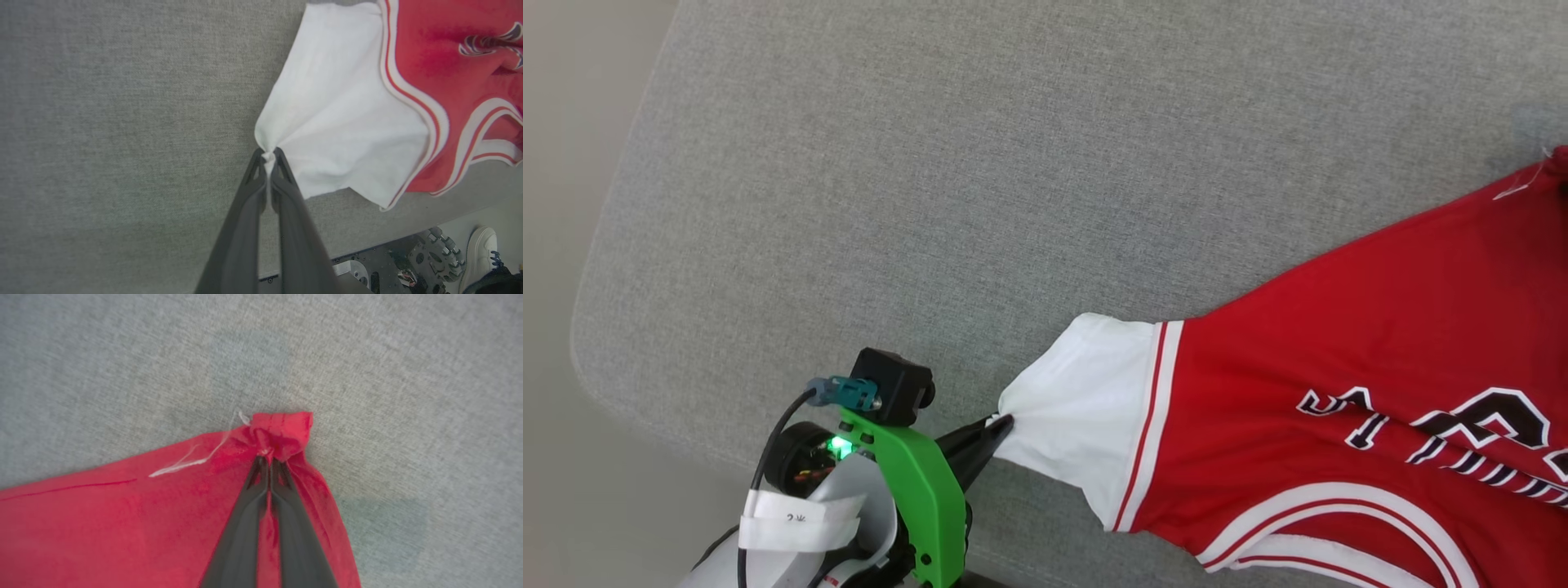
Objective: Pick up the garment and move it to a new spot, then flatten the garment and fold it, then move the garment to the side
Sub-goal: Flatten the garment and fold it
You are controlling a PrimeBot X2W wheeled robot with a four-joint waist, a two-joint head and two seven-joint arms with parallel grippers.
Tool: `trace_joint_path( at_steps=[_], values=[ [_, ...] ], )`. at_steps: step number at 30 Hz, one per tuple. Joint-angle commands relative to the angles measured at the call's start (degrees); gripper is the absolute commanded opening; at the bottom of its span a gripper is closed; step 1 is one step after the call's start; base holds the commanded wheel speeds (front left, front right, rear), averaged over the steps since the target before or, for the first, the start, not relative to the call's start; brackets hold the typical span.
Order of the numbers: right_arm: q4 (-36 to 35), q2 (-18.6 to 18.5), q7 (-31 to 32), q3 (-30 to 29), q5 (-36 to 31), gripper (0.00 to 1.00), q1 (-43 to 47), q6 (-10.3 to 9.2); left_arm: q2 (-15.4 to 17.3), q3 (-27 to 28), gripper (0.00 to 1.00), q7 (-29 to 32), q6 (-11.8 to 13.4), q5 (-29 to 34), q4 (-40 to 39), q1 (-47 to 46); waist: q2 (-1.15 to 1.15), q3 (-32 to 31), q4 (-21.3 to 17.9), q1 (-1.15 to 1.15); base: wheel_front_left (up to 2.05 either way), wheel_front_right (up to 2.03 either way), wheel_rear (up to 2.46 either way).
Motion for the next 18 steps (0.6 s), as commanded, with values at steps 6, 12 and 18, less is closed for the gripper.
trace_joint_path(
  at_steps=[6, 12, 18],
  values=[
    [2.8, 1.5, -7.5, -0.1, 1.3, 0.00, 0.2, -0.05, 0.6, 1.1, 0.00, -1.2, 0.8, 0.5, 0.2, -1.1, 0.00, -2.8, -2.0, 0.00, 0.00, 0.00, 0.00],
    [3.5, 0.3, -16.7, 2.3, 4.4, 0.00, -0.3, -0.05, 2.3, 3.0, 0.00, -2.1, 2.2, 0.9, -0.3, -0.6, 0.00, -8.1, -5.4, 0.00, 0.00, 0.00, 0.00],
    [2.5, -0.7, -25.6, 3.5, 7.4, 0.00, -0.1, -0.05, 4.2, 5.7, 0.00, -3.5, 4.0, 1.7, -2.0, -1.0, 0.00, -13.0, -8.6, 0.00, 0.00, 0.00, 0.00]
  ],
)
